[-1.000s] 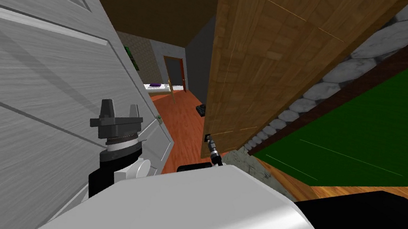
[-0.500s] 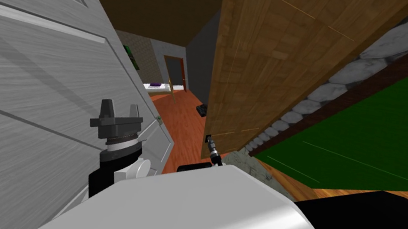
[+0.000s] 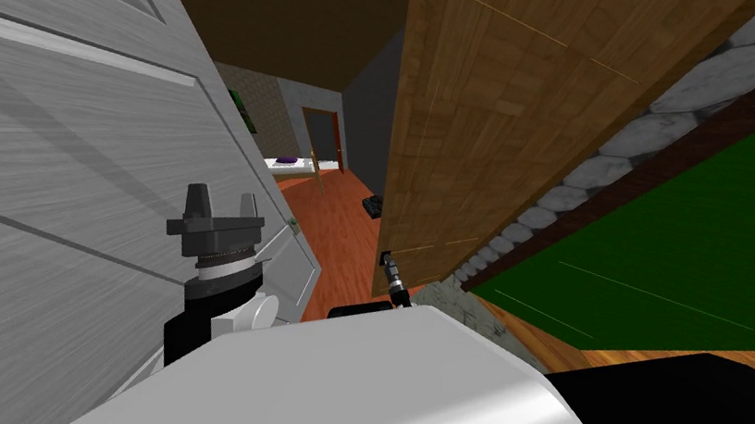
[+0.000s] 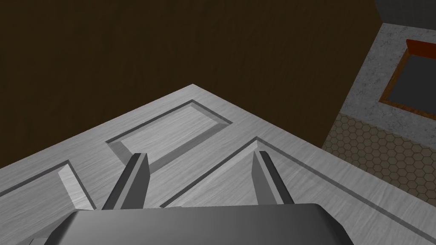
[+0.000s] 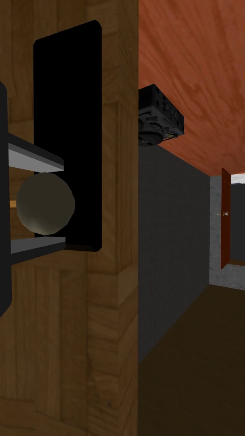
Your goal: Push the door open
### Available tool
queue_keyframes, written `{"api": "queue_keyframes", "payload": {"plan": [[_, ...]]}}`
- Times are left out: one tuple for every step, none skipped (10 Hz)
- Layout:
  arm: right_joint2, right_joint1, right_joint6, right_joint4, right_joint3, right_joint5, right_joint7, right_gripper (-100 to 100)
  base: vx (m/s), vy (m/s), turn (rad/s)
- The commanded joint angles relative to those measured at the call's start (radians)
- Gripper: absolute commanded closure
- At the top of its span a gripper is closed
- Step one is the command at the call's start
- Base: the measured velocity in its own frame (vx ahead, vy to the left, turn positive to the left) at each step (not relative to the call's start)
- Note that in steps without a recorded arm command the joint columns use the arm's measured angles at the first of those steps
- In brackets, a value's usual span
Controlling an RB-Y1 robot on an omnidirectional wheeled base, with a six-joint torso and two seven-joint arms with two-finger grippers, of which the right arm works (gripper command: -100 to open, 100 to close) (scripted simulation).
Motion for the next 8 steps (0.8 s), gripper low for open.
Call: {"api": "queue_keyframes", "payload": {"plan": [[-0.009,-0.004,0.002,-0.015,-0.006,-0.011,0.01,100,0.163,0.027,-0.064],[-0.013,-0.005,0.002,-0.014,-0.006,-0.019,0.017,100,0.163,0.032,-0.067],[-0.016,-0.006,0.001,-0.013,-0.006,-0.027,0.025,100,0.213,0.03,-0.092],[-0.018,-0.007,0.001,-0.012,-0.005,-0.036,0.034,100,0.201,0.032,-0.148],[-0.021,-0.008,0.0,-0.011,-0.005,-0.046,0.044,100,0.17,0.026,-0.14],[-0.023,-0.009,0.0,-0.01,-0.004,-0.057,0.054,100,0.192,0.035,-0.157],[-0.024,-0.011,-0.001,-0.009,-0.004,-0.069,0.065,100,0.219,0.031,-0.195],[-0.022,0.002,0.01,-0.026,0.003,-0.064,0.058,-100,-0.062,0.038,-0.101]]}}
